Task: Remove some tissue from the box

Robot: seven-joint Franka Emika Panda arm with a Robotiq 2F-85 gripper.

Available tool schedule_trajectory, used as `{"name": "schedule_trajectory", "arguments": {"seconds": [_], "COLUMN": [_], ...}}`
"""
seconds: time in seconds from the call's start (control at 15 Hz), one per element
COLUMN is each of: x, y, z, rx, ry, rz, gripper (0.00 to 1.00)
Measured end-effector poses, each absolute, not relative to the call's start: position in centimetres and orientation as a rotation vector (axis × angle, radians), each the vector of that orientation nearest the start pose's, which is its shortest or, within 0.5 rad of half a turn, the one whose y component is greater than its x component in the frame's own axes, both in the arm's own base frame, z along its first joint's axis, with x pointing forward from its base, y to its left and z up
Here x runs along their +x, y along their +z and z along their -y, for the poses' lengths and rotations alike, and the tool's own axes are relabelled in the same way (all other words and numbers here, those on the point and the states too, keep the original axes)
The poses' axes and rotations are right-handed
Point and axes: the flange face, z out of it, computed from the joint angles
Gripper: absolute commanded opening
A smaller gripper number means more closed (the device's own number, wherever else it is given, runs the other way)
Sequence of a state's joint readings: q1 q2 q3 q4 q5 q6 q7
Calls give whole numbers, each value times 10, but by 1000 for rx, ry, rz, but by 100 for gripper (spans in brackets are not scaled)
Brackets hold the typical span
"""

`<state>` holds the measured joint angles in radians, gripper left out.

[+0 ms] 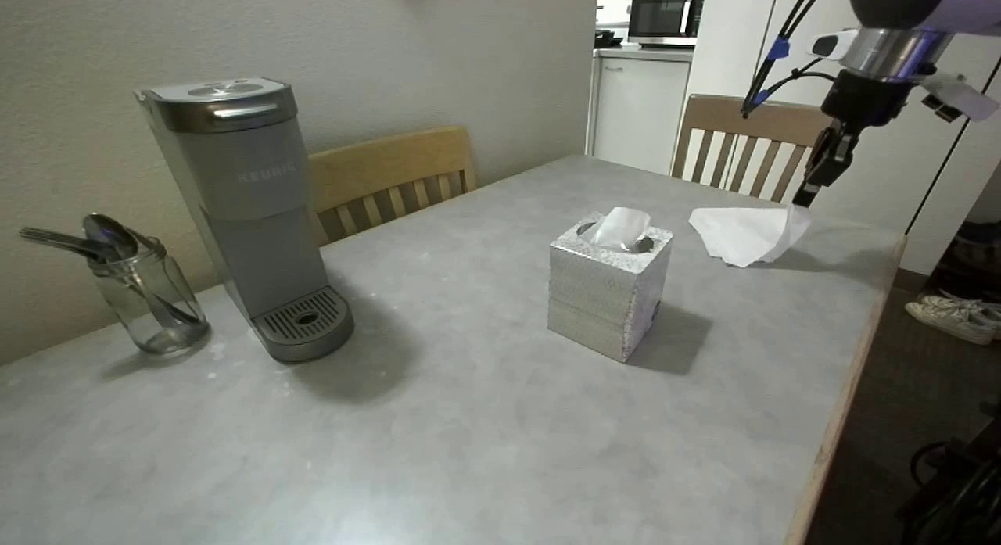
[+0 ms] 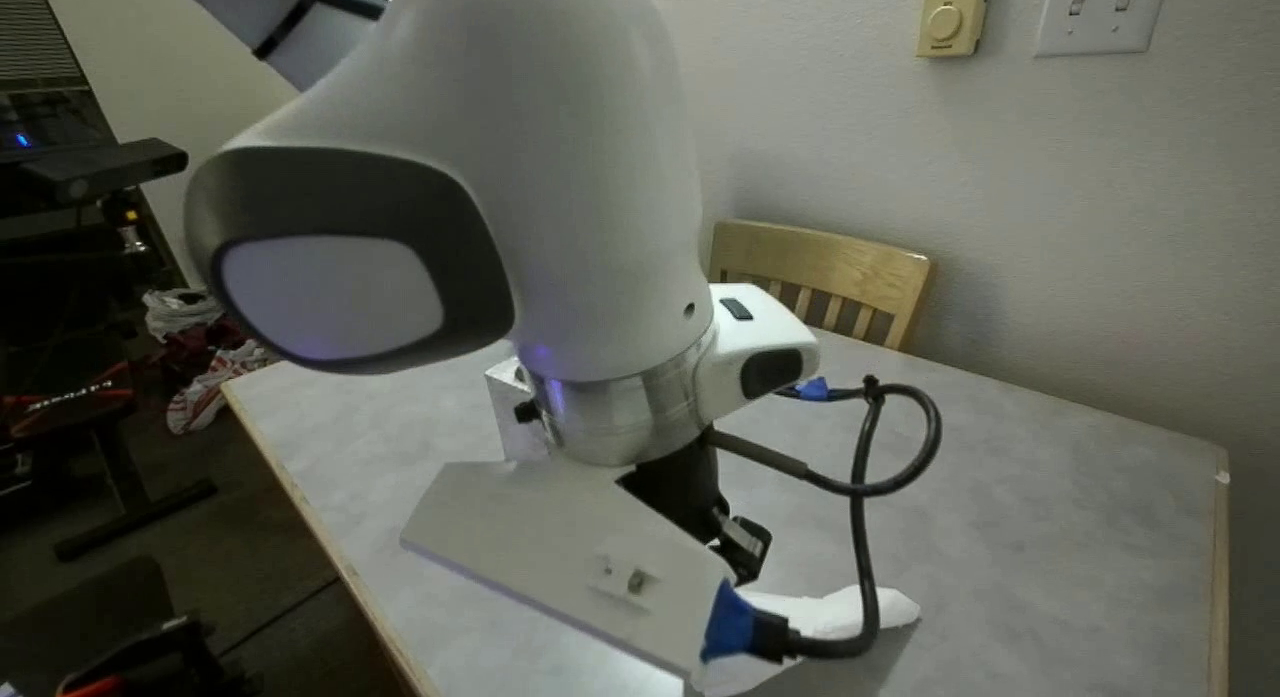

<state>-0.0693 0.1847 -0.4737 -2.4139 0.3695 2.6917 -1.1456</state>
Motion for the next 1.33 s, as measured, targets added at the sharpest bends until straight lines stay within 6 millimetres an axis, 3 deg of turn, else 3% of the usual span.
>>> {"name": "schedule_trajectory", "arguments": {"seconds": [0.53, 0.6, 0.73, 1.07, 1.33], "x": [421, 422, 424, 431, 439], "y": [190, 187, 185, 196, 233], "z": [276, 277, 279, 282, 280], "rx": [-3101, -3097, -3093, -3107, -3137], "ry": [-33, -25, -21, -41, -88], "rz": [467, 474, 488, 514, 483], "gripper": [0, 25, 32, 67, 95]}}
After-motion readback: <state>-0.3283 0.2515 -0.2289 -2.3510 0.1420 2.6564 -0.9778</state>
